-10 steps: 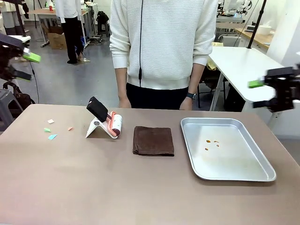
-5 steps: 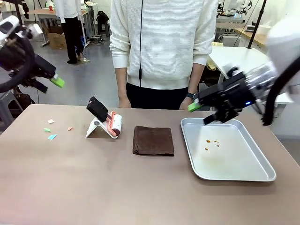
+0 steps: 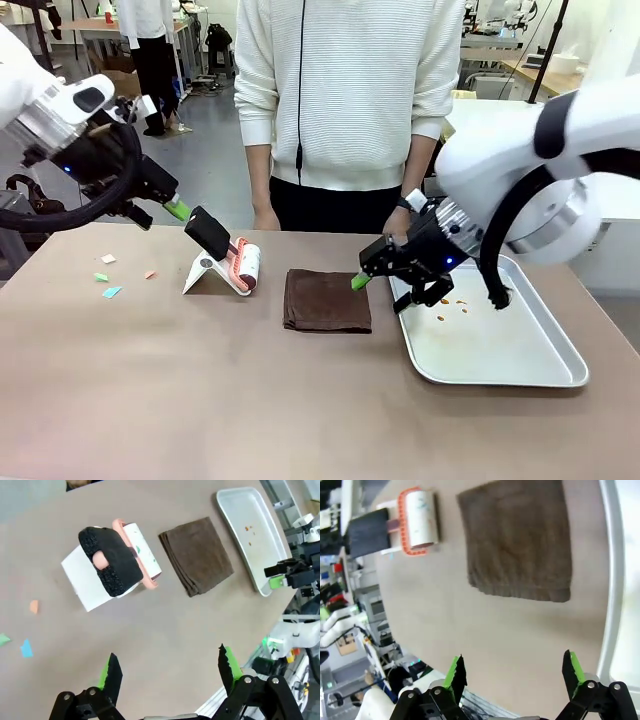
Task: Clean the surface of the table.
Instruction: Hold the Lint Roller with your left hand and the towel with your right hand.
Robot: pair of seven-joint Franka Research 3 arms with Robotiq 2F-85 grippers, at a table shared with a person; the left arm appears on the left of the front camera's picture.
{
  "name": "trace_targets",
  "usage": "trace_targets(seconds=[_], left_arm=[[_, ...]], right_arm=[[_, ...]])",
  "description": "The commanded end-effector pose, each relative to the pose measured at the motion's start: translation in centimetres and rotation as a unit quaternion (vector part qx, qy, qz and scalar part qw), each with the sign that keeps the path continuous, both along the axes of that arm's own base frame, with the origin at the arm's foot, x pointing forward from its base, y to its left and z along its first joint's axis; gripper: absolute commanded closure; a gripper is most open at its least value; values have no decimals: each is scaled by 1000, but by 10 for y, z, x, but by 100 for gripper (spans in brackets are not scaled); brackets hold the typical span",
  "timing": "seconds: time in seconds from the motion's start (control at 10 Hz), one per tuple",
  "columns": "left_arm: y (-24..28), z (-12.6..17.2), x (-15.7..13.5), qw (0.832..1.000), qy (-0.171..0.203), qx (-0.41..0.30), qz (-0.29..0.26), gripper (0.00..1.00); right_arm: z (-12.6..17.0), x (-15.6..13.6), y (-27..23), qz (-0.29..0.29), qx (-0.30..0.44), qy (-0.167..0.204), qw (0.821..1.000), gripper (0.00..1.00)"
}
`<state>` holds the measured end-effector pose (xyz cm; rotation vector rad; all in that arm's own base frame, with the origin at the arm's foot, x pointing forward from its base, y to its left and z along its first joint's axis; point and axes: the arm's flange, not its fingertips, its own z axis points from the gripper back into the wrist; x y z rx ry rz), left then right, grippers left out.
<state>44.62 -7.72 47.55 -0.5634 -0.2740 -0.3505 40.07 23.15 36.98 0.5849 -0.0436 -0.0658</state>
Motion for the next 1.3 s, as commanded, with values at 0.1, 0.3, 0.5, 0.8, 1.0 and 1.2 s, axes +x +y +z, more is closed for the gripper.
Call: trace_targets(seconds=[0.1, 0.3, 0.5, 0.8, 1.0, 1.2], left_arm=[[9, 1, 12, 998, 19, -31, 53, 0], [2, -6, 4, 1000, 9, -8, 9, 0], [2, -6, 4, 1000, 9, -8, 9, 0], [1, -13, 20, 999, 39, -9, 31, 0], [1, -21, 31, 998, 40, -15, 54, 0], [6, -26, 46, 995, 53, -34, 71, 0]], right_arm=[[0, 0, 0, 0, 0, 0, 1000, 0], [0, 0, 0, 0, 0, 0, 1000, 0], [0, 0, 0, 0, 0, 0, 1000, 0], [1, 35, 19, -34, -20, 9, 999, 0], [-4, 72, 30, -55, -36, 5, 998, 0], [-11, 100, 49, -110, -69, 6, 992, 0]])
